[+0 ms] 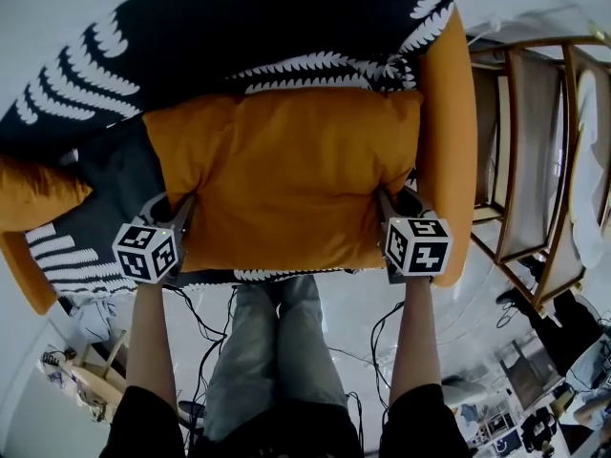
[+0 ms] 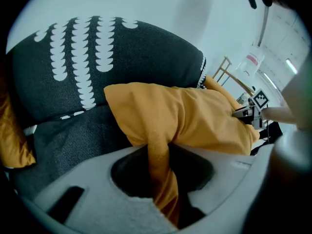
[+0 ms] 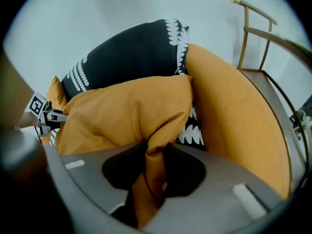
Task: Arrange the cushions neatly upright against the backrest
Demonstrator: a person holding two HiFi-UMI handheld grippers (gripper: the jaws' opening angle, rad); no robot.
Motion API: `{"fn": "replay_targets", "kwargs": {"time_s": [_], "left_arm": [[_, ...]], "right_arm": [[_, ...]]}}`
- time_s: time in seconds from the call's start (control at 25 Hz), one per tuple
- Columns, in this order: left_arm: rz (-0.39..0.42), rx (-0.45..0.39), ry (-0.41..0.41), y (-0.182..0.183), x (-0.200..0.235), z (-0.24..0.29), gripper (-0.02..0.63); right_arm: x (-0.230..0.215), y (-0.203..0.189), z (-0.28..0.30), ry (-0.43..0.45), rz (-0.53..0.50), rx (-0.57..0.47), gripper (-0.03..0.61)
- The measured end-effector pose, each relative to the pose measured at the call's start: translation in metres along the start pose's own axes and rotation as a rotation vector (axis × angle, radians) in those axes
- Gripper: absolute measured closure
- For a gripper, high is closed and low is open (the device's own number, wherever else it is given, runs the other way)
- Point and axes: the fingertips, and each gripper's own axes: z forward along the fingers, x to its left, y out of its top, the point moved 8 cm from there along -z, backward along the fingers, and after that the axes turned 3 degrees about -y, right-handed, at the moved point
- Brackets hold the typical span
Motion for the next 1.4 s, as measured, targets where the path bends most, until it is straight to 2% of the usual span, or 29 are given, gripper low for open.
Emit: {"fn": "replay_targets", "kwargs": {"time_s": [0.28, 0.52, 1.08, 1.4], "left_arm": [[0.026, -0.070, 0.037, -0.001, -0.014, -0.025, 0.517], [0.033, -0.145, 0.075, 0.007, -0.026, -0.059, 0.517], [0.063, -0.370, 0.175, 0.078, -0.023, -0.165, 0.514], [0.085, -0.447, 0.202, 0.121, -0.003, -0.181, 0.511]], "right_arm": [[0.009, 0.002, -0.025, -0.011, -0.012, -0.077, 0.469], [0.021, 0.023, -0.055, -0.013, -0.065, -0.167, 0.471], [0.073, 0.134, -0.129, 0.009, -0.185, -0.402, 0.471], [0.088, 0.194, -0.131, 0.011, -0.218, -0.479, 0.471]]}}
